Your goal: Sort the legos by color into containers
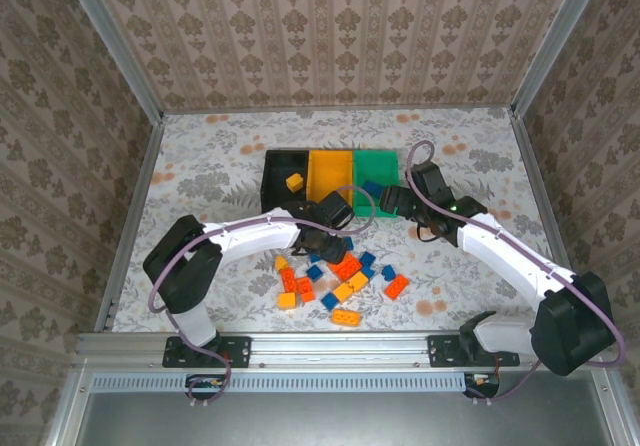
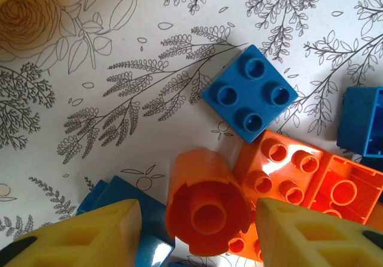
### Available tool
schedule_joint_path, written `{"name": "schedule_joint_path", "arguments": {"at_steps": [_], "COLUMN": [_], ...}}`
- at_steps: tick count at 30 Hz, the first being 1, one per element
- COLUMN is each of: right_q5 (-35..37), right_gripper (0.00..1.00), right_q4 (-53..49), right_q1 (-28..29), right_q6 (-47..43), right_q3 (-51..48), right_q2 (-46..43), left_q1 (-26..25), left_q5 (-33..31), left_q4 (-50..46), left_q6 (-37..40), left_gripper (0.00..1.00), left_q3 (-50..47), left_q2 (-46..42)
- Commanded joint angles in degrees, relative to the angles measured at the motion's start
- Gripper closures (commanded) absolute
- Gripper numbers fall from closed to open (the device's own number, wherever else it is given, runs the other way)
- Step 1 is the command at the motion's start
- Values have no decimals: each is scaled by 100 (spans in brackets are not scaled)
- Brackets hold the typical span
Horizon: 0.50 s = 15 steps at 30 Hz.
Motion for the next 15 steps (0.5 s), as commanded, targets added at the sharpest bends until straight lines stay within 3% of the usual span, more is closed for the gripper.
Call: {"name": "schedule_joint_path", "arguments": {"at_steps": [1, 5, 10, 15], "right_q5": [-75, -97, -110, -119], "right_gripper": [10, 10, 10, 10], "right_q4": [-93, -98, -73, -66], "right_q1": [-56, -91, -105, -135], "right_q6": [3, 3, 3, 29], "right_q3": [-94, -122, -142, -163], "right_q2": [-170, -229, -238, -259], "left_q1": [-32, -33, -31, -42], "left_q5": [-110, -101, -97, -86], "left_q4": [-112, -88, -72, -58], "left_q6": [78, 111, 89, 94], "left_gripper": [47, 50, 45, 60], "left_q3": [149, 145, 122, 127], "left_q2": [190, 251, 325, 265]}}
